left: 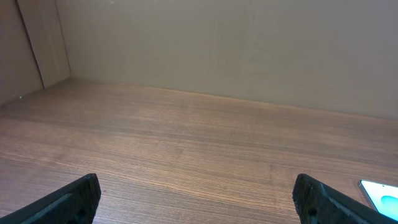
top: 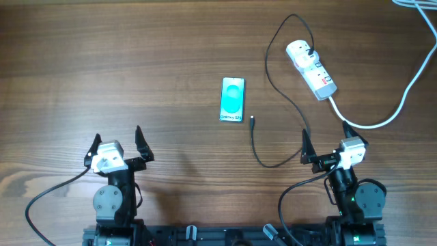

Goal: Plug charger to phone and switch on socket

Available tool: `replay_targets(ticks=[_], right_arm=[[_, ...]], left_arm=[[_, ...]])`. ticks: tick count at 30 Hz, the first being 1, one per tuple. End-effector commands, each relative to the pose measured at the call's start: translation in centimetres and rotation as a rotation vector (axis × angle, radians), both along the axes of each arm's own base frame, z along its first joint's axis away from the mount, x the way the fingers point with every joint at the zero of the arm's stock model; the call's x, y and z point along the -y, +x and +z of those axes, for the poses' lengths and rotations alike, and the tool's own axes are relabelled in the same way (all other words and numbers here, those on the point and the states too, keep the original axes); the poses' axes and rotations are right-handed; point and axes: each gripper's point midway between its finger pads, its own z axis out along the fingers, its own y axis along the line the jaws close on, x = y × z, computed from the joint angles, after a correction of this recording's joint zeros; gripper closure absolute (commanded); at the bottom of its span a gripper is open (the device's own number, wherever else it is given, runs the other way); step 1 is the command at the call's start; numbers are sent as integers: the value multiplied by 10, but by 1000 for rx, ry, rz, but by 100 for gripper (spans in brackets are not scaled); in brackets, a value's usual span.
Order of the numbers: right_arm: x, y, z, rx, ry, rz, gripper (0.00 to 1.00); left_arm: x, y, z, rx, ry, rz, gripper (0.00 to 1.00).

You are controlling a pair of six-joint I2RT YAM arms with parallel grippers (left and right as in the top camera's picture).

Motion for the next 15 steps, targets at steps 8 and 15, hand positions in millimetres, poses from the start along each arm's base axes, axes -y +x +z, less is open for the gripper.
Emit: replay_targets(ticks=[8,15], right_arm=[[0,0,0,0,7,-3,0],[0,0,0,0,7,-3,0]], left_arm=[[57,1,9,37,-23,-333,0],[118,-48,122,439,-102,-758,0]])
